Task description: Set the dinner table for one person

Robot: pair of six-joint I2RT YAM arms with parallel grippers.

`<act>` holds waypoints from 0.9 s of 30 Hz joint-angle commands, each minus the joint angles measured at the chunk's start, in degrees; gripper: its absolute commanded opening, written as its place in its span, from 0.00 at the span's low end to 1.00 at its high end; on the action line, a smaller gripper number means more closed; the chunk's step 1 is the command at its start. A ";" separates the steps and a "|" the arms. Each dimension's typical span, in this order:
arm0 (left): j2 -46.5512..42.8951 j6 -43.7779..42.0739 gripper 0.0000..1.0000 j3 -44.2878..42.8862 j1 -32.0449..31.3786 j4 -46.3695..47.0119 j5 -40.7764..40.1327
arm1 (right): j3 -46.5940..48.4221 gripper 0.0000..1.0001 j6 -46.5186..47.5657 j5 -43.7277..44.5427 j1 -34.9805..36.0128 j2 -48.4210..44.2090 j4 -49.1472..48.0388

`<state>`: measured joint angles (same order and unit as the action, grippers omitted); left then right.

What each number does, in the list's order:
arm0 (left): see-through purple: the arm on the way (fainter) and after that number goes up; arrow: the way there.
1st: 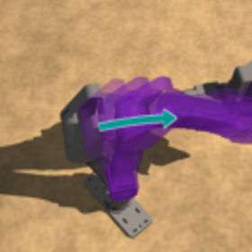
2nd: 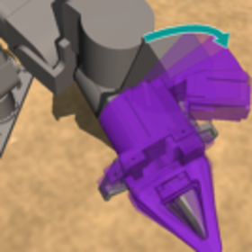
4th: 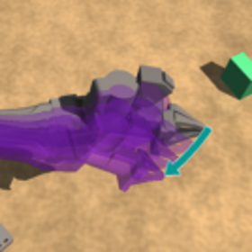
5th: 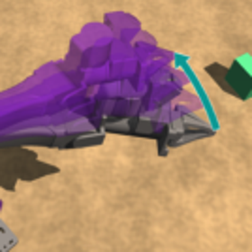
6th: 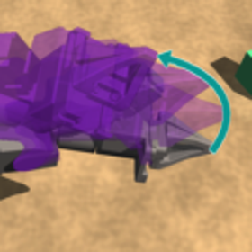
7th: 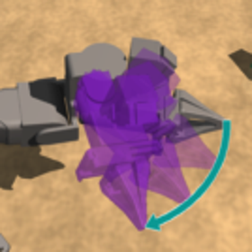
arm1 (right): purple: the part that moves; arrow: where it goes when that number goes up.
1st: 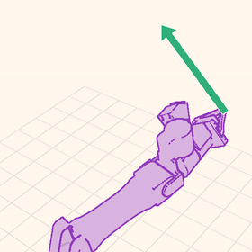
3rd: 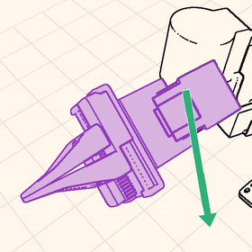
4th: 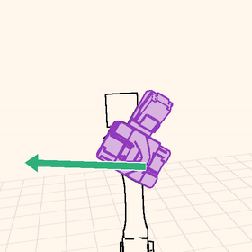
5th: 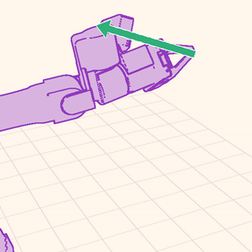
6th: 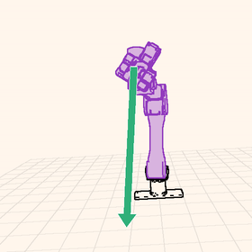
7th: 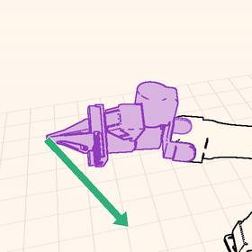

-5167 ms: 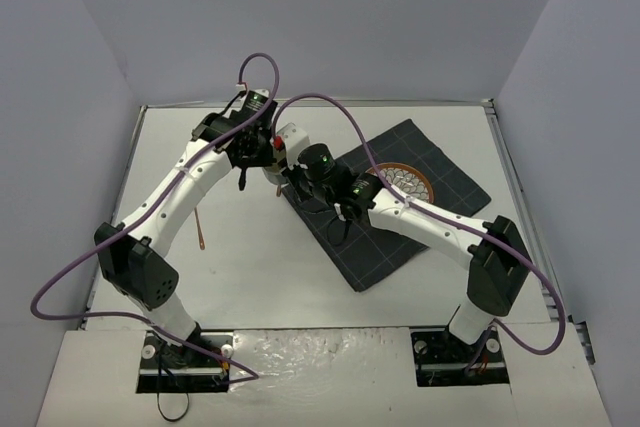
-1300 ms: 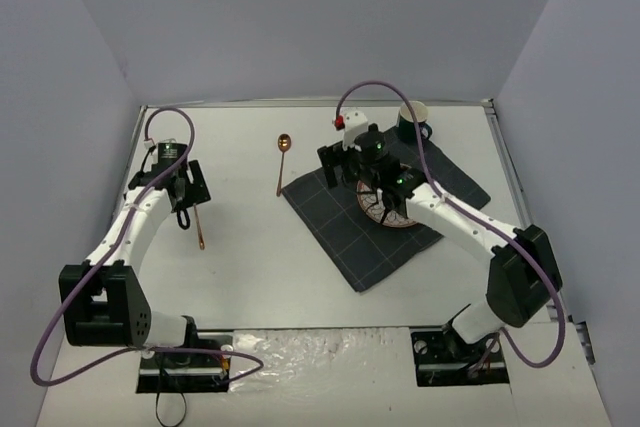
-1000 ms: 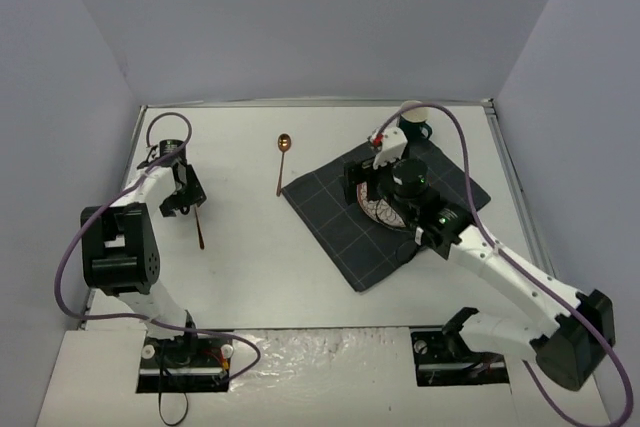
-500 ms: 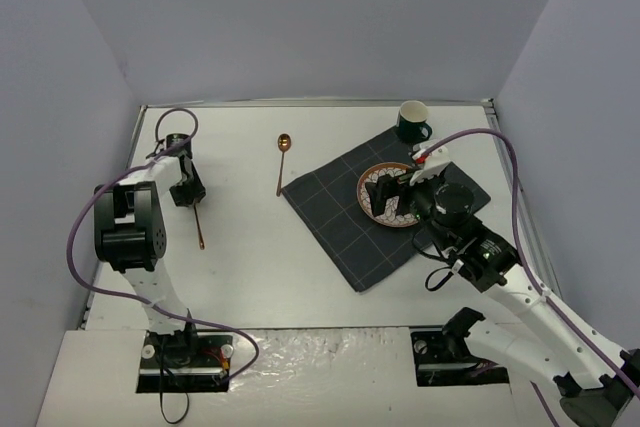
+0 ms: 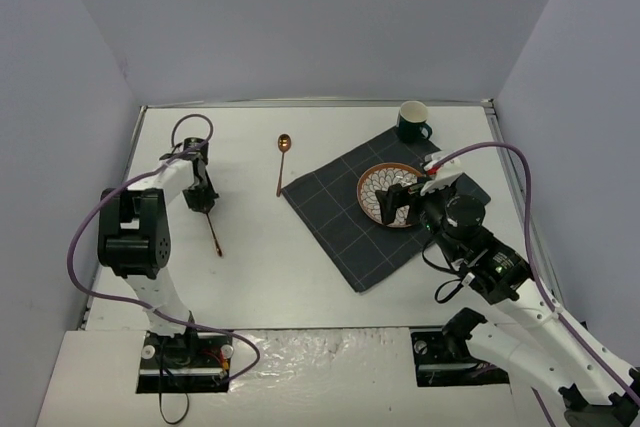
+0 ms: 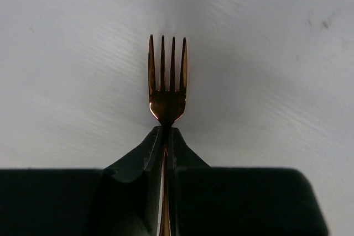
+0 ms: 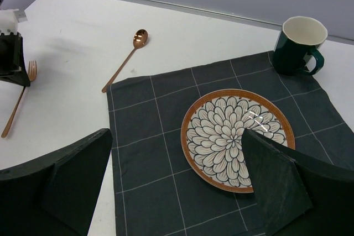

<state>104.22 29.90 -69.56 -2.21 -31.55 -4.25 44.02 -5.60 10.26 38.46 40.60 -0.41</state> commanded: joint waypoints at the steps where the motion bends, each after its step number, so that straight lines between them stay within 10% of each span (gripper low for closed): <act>1: -9.73 9.89 0.00 -2.59 -9.07 -8.04 -2.38 | 0.04 1.00 0.55 1.25 0.13 -2.02 -1.93; 17: -3.69 46.77 0.00 -18.02 -41.02 -3.19 -6.81 | 1.27 1.00 -1.49 2.87 0.21 -9.31 4.74; 27: 6.01 60.52 0.00 -22.18 -46.73 -1.18 -10.70 | 1.91 1.00 -1.19 3.86 0.21 -11.43 7.27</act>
<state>109.58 82.73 -87.69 -47.72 -33.67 -10.49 43.78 -6.63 12.13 38.46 29.62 8.62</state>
